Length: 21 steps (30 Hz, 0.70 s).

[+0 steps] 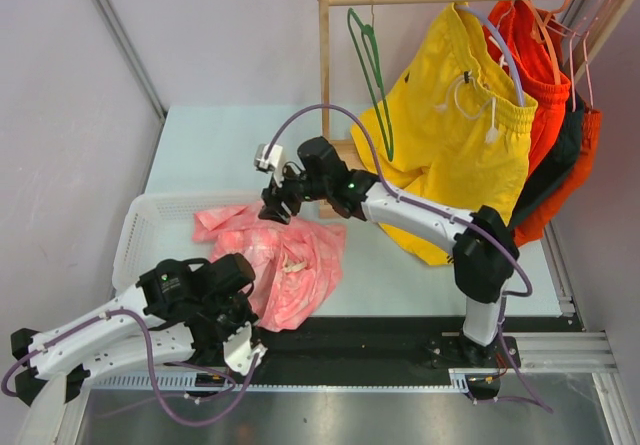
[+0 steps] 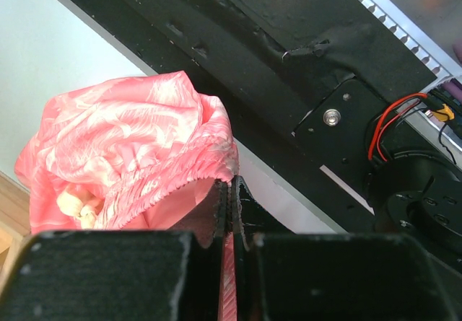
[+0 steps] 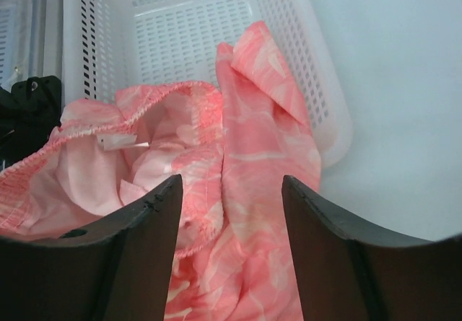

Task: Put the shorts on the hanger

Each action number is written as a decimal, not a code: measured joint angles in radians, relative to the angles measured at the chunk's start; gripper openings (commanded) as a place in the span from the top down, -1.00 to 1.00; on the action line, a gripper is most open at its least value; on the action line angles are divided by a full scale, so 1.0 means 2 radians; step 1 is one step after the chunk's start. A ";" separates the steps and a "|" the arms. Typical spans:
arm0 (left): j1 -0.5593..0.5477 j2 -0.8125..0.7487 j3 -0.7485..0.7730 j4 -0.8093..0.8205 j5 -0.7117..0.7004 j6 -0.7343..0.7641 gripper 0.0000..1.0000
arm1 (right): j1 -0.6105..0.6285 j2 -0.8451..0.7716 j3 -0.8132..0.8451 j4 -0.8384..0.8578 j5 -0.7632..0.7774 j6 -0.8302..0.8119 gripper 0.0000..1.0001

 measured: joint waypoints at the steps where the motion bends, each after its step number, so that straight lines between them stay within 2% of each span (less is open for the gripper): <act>1: 0.000 0.000 0.000 0.000 0.000 0.000 0.92 | 0.001 0.015 0.020 -0.010 -0.006 -0.005 -0.14; 4: 0.000 0.000 0.000 0.000 0.000 -0.001 0.92 | 0.003 0.048 0.054 -0.028 -0.019 -0.020 -0.10; 17: 0.000 -0.009 -0.006 0.000 -0.006 -0.005 0.90 | 0.026 0.084 0.056 -0.108 -0.035 -0.104 -0.19; 20: 0.000 -0.009 -0.006 0.000 -0.007 -0.006 0.91 | 0.028 0.091 0.056 -0.121 -0.028 -0.119 -0.03; 21: 0.000 -0.010 -0.006 0.000 -0.009 -0.006 0.91 | 0.028 0.092 0.056 -0.123 -0.025 -0.124 0.16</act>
